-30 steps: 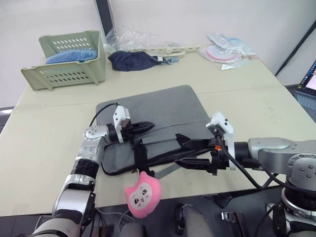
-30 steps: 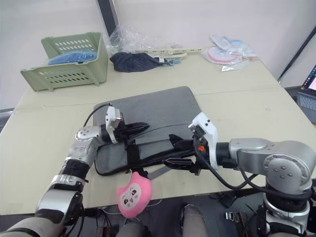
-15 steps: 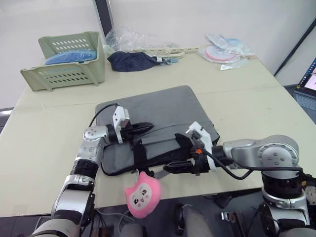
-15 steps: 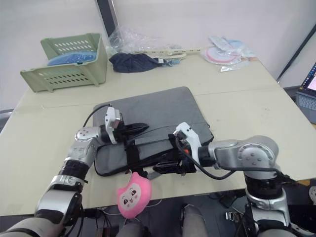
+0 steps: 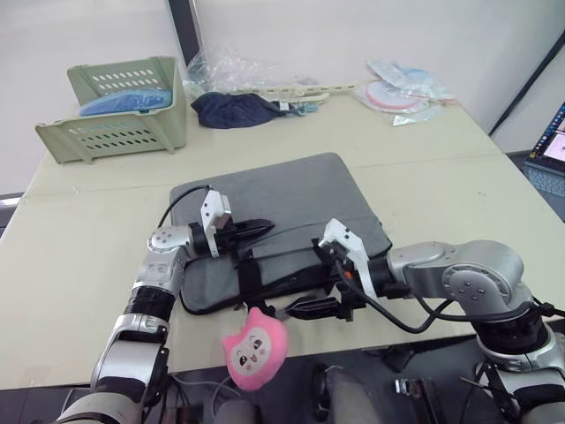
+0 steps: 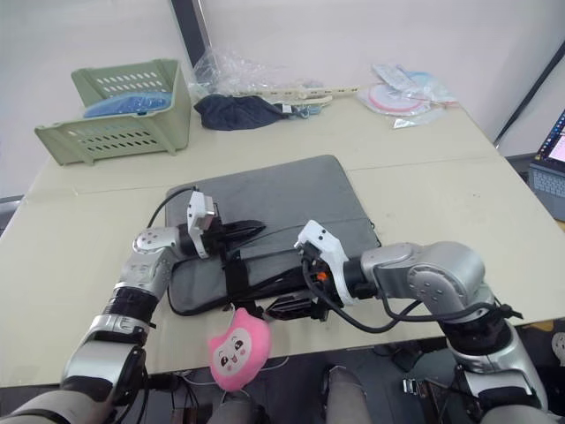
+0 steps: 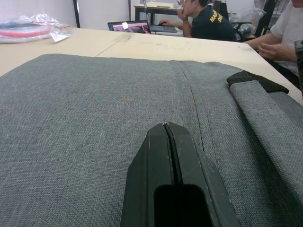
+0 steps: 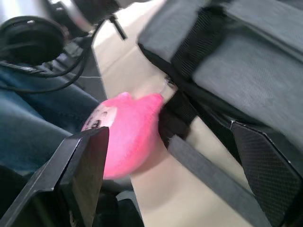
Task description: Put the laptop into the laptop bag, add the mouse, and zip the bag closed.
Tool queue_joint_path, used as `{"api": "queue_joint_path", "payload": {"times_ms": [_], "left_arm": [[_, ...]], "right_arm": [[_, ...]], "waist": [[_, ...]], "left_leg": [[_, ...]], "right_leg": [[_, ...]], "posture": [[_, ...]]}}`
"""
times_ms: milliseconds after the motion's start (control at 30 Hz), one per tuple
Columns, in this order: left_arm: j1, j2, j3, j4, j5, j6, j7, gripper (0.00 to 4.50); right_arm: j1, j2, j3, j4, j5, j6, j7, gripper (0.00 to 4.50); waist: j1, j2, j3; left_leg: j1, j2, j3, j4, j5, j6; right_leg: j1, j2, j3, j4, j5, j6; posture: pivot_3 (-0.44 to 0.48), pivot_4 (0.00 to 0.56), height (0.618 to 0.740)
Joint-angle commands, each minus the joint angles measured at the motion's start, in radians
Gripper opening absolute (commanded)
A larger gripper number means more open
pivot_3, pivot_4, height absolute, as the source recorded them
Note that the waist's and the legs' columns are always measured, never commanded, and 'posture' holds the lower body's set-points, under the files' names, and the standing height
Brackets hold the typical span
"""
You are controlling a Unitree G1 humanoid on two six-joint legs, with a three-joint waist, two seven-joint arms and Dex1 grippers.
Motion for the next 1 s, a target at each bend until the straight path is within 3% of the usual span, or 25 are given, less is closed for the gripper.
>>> {"api": "queue_joint_path", "payload": {"times_ms": [33,200,333,733,1000], "left_arm": [[0.073,0.007,-0.054,0.079,0.068,0.055,-0.005,0.04],[0.069,0.011,-0.055,0.074,0.068,0.062,-0.007,0.04],[0.068,0.012,-0.055,0.074,0.069,0.063,-0.006,0.04],[0.059,0.017,-0.053,0.085,0.073,0.055,0.005,0.04],[0.034,0.008,-0.058,0.116,0.078,0.041,0.012,0.04]], "right_arm": [[-0.026,0.003,0.012,-0.019,-0.025,-0.081,0.093,4.50],[-0.088,0.012,0.015,0.019,-0.027,-0.127,0.210,4.50],[-0.102,0.009,0.096,0.031,-0.115,-0.203,0.279,4.50],[-0.126,0.080,0.160,0.122,-0.228,-0.256,0.324,4.50],[-0.131,0.052,0.236,0.170,-0.303,-0.277,0.415,4.50]], "waist": [[0.000,0.000,0.000],[0.000,0.000,0.000],[0.000,0.000,0.000],[-0.001,-0.001,0.001],[0.000,-0.001,0.001]], "left_leg": [[0.000,0.000,0.000,0.000,0.000,0.000],[0.000,0.000,0.000,0.000,0.000,0.000],[0.000,0.000,0.000,0.000,0.000,0.000],[0.000,0.000,0.000,0.000,0.000,0.000],[0.000,0.000,0.000,0.000,0.000,0.000]], "right_leg": [[0.000,0.000,0.000,0.000,0.000,0.000],[0.000,0.000,0.000,0.000,0.000,0.000],[0.000,0.000,0.000,0.000,0.000,0.000],[0.000,0.000,-0.001,0.000,0.000,0.000],[0.000,0.000,-0.001,0.000,0.000,0.000]], "posture": [[0.000,0.150,0.740],[0.000,0.150,0.740],[0.000,0.150,0.740],[0.000,0.150,0.740],[0.000,0.150,0.740]]}}
